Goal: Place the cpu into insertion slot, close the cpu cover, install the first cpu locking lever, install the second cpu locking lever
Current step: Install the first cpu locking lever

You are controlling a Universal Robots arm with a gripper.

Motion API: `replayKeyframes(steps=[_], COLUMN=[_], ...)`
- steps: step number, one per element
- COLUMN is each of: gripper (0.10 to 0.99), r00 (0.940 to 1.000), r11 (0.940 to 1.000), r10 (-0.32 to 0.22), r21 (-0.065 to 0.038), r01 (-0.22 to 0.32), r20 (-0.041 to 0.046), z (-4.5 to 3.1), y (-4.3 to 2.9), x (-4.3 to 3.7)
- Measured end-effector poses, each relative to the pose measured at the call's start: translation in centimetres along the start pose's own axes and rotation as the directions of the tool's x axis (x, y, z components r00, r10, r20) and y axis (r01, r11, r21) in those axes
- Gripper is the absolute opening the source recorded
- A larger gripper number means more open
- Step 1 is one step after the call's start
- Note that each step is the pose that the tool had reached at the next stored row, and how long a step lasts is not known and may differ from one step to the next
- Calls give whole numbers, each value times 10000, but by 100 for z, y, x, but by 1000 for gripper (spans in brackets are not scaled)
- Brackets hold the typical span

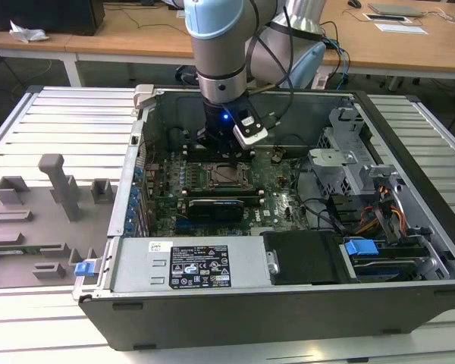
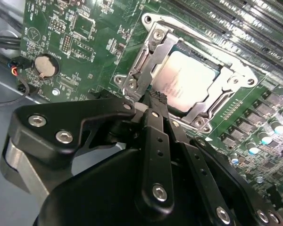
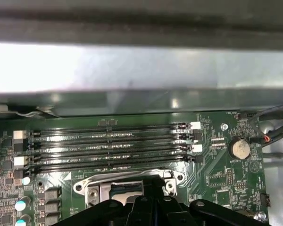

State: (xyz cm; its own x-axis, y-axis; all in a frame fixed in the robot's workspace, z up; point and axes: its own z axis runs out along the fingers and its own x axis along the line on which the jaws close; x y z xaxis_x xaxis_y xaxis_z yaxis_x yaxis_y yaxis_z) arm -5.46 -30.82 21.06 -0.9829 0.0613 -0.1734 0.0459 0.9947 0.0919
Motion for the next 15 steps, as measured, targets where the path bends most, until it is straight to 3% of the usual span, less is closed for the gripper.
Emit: replayKeyframes(steps=[3, 6, 7, 8, 10, 15], gripper=[106, 106, 106, 106, 106, 106], r00=[10000, 9995, 9986, 9978, 9977, 9977], r11=[10000, 9996, 9989, 9982, 9979, 9979], r10=[13, 43, 68, 86, 82, 84], r21=[53, 298, 464, 592, 651, 650], r01=[-13, -33, -44, -47, -38, -40], r20=[-27, -318, -518, -655, -678, -675], z=[-1, -4, -3, -2, -4, -11], y=[-24, -39, -42, -45, -51, -147], x=[0, -3, -7, -10, -10, -16])
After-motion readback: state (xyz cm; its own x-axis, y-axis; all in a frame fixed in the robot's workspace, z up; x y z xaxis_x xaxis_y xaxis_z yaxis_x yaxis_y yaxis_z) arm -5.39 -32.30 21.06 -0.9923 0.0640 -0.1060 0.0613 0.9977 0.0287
